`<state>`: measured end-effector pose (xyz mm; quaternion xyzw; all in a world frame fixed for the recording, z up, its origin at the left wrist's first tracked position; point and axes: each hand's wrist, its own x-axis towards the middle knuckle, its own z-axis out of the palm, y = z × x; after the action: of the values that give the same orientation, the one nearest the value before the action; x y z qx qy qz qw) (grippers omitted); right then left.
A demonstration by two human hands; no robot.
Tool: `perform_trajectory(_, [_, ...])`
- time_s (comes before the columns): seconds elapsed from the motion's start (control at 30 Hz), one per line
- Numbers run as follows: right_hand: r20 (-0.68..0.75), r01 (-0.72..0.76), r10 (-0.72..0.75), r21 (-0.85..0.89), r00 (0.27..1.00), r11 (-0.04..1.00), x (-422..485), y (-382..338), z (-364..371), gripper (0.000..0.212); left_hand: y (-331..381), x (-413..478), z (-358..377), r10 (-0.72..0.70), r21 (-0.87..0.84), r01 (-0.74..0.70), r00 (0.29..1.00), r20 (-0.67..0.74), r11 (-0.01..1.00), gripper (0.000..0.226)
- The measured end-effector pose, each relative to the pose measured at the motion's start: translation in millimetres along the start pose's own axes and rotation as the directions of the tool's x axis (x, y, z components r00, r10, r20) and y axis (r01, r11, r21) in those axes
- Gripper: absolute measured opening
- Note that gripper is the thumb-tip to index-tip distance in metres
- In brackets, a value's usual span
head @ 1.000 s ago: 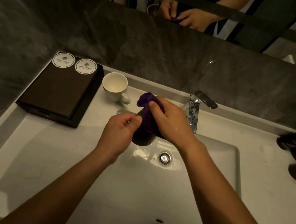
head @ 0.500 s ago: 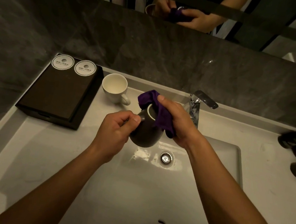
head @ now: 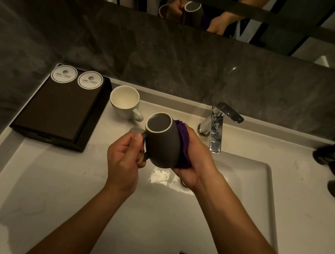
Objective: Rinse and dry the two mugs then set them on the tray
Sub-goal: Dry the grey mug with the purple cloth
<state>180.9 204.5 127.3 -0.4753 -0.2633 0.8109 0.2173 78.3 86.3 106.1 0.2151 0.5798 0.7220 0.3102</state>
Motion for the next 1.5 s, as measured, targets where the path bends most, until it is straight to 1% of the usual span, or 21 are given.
perform_trajectory(0.2, [-0.034, -0.038, 0.045, 0.166, 0.998, 0.985, -2, 3, 0, 0.027, -18, 0, -3, -0.016, 0.047, 0.013, 0.999, 0.05, 0.999, 0.027])
perform_trajectory(0.27, [-0.094, 0.032, -0.018, 0.15, 0.995, 0.988, 0, 2, 1, 0.027, -22, -2, -4, -0.071, 0.038, 0.067, 0.99, 0.124, 0.997, 0.021])
perform_trajectory(0.37, [-0.169, 0.213, -0.214, -0.022, 0.962, 0.977, 5, -1, -4, 0.021, -19, 0, -5, -0.24, 0.118, 0.225, 0.961, 0.14, 0.967, 0.024])
perform_trajectory(0.43, [-0.137, 0.393, -0.416, -0.168, 0.899, 0.904, 6, -4, -11, 0.02, -8, 4, -8, -0.487, 0.052, 0.484, 0.863, 0.132, 0.873, 0.025])
perform_trajectory(0.5, [-0.01, 0.551, -0.587, -0.333, 0.81, 0.766, 0, -7, -15, 0.015, 5, 12, -12, -0.707, -0.066, 0.733, 0.673, 0.219, 0.677, 0.047])
perform_trajectory(0.57, [0.155, 0.66, -0.684, -0.479, 0.713, 0.579, -5, -4, -17, 0.011, 17, 18, -14, -0.789, -0.11, 0.86, 0.501, 0.356, 0.498, 0.069])
perform_trajectory(0.6, [0.237, 0.702, -0.711, -0.53, 0.662, 0.476, -7, -1, -19, 0.013, 20, 20, -12, -0.792, -0.105, 0.882, 0.461, 0.4, 0.46, 0.074])
perform_trajectory(0.63, [0.312, 0.737, -0.727, -0.56, 0.611, 0.379, -8, 3, -20, 0.018, 22, 21, -7, -0.797, -0.1, 0.884, 0.456, 0.396, 0.456, 0.074])
perform_trajectory(0.7, [0.434, 0.79, -0.738, -0.575, 0.516, 0.214, -7, 11, -26, 0.036, 21, 18, 4, -0.801, -0.143, 0.854, 0.52, 0.296, 0.501, 0.065])
perform_trajectory(0.77, [0.522, 0.806, -0.727, -0.588, 0.446, 0.071, -5, 18, -31, 0.048, 16, 13, 16, -0.755, -0.222, 0.768, 0.637, 0.158, 0.601, 0.053])
perform_trajectory(0.83, [0.526, 0.76, -0.715, -0.65, 0.46, 0.01, -3, 21, -33, 0.057, 10, 7, 27, -0.633, -0.19, 0.624, 0.774, 0.015, 0.758, 0.038])
perform_trajectory(0.93, [0.374, 0.645, -0.727, -0.754, 0.576, 0.124, -5, 25, -25, 0.063, 1, -4, 38, -0.401, 0.003, 0.405, 0.906, -0.135, 0.914, 0.024])
perform_trajectory(1.03, [0.252, 0.573, -0.729, -0.787, 0.637, 0.229, -9, 27, -14, 0.06, -12, -19, 39, -0.139, 0.196, 0.162, 0.982, -0.131, 0.967, 0.025])
perform_trajectory(1.13, [0.183, 0.537, -0.696, -0.776, 0.695, 0.332, -8, 22, -10, 0.045, -26, -29, 33, 0.118, 0.37, -0.098, 0.992, -0.032, 0.924, 0.043])
perform_trajectory(1.23, [0.136, 0.532, -0.648, -0.707, 0.75, 0.467, -6, 14, -10, 0.019, -32, -33, 27, 0.156, 0.405, -0.157, 0.987, 0.035, 0.901, 0.053])
perform_trajectory(1.3, [0.168, 0.576, -0.634, -0.631, 0.755, 0.52, -7, 7, -12, 0.006, -29, -30, 23, 0.106, 0.336, -0.115, 0.993, 0.045, 0.935, 0.049])
perform_trajectory(1.33, [0.199, 0.606, -0.633, -0.594, 0.748, 0.529, -8, 3, -13, 0.008, -25, -26, 20, 0.041, 0.256, -0.047, 0.999, 0.03, 0.966, 0.046])
perform_trajectory(1.4, [0.249, 0.648, -0.631, -0.532, 0.735, 0.545, -10, -4, -17, 0.013, -16, -11, 14, -0.242, -0.057, 0.24, 0.97, -0.029, 0.969, 0.052])
perform_trajectory(1.43, [0.265, 0.663, -0.631, -0.505, 0.729, 0.553, -11, -7, -20, 0.014, -13, 0, 10, -0.415, -0.211, 0.405, 0.91, -0.002, 0.89, 0.062])
perform_trajectory(1.47, [0.286, 0.676, -0.63, -0.485, 0.722, 0.555, -11, -9, -22, 0.015, -10, 10, 6, -0.558, -0.275, 0.556, 0.826, 0.079, 0.784, 0.072])
perform_trajectory(1.5, [0.309, 0.687, -0.626, -0.47, 0.716, 0.554, -12, -10, -24, 0.015, -6, 19, 3, -0.662, -0.247, 0.691, 0.723, 0.199, 0.68, 0.079])
